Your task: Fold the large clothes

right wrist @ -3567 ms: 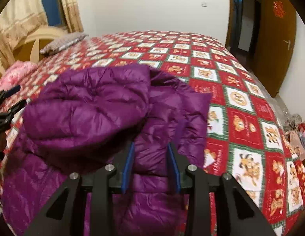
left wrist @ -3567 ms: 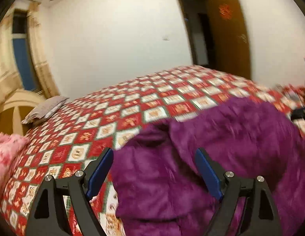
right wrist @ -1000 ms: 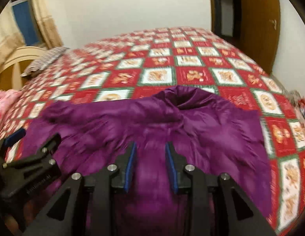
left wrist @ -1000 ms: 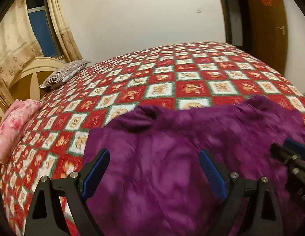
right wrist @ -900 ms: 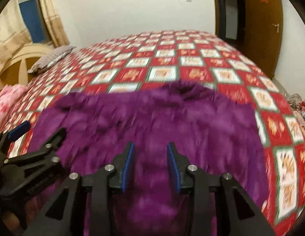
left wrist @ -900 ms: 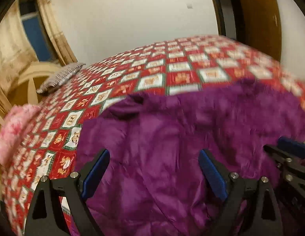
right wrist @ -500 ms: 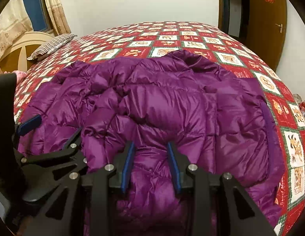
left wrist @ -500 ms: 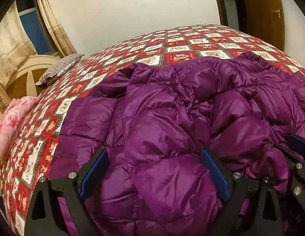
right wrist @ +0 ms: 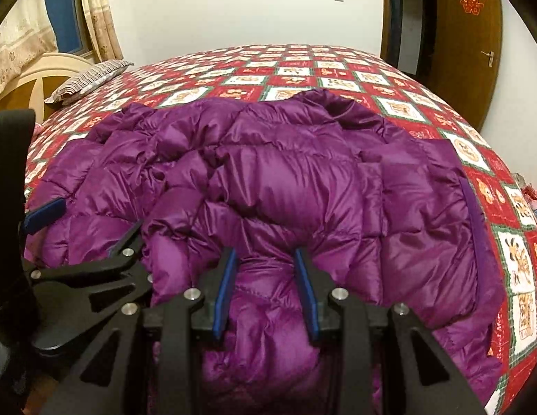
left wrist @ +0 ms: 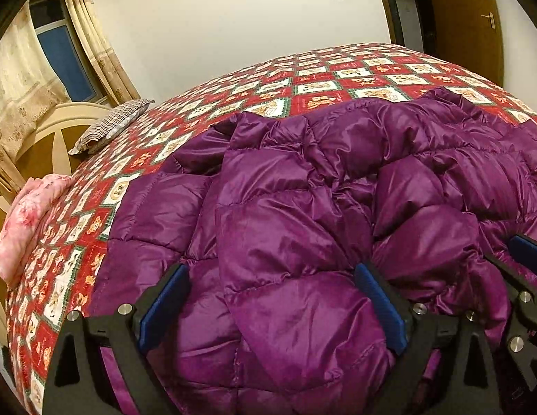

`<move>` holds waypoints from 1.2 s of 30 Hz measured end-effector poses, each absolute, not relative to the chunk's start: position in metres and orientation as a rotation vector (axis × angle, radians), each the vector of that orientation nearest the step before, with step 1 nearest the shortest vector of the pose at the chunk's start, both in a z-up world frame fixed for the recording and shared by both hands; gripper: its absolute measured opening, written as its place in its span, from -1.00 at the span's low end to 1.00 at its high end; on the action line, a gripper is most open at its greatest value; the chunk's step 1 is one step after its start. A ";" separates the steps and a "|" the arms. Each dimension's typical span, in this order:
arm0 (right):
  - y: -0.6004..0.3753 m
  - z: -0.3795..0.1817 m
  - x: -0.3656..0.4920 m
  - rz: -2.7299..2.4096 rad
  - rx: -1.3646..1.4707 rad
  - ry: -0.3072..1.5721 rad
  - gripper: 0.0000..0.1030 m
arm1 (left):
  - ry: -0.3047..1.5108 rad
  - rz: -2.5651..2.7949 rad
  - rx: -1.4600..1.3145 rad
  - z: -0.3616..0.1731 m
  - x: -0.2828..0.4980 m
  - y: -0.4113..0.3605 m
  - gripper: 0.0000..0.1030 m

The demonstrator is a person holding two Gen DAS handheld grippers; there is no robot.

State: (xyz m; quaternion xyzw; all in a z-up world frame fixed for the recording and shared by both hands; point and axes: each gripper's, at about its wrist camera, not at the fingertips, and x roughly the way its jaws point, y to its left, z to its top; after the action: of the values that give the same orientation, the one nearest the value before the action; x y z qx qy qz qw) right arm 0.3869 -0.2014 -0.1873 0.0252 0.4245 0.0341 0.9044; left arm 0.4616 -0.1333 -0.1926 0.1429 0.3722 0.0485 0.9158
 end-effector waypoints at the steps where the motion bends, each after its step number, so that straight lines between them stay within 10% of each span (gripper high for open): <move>1: -0.201 -0.187 0.387 0.068 0.048 0.877 -0.25 | 0.765 0.101 0.296 -0.193 0.462 -0.134 0.89; 13: -0.205 -0.173 0.384 0.092 0.055 0.926 -0.24 | 0.767 0.076 0.337 -0.159 0.442 -0.125 0.89; 19: -0.260 -0.133 0.309 0.089 0.146 0.954 0.27 | 0.681 0.011 0.349 -0.116 0.341 -0.067 0.89; 36: -0.309 -0.181 0.124 -0.070 0.181 1.012 0.36 | 0.850 -0.011 0.211 -0.191 0.187 0.018 0.70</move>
State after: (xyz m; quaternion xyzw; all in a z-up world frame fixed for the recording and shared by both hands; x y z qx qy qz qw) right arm 0.1245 -0.3094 -0.1808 0.0866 0.4839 -0.0334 0.8702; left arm 0.1868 0.0183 -0.1908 0.1021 0.4114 -0.0055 0.9057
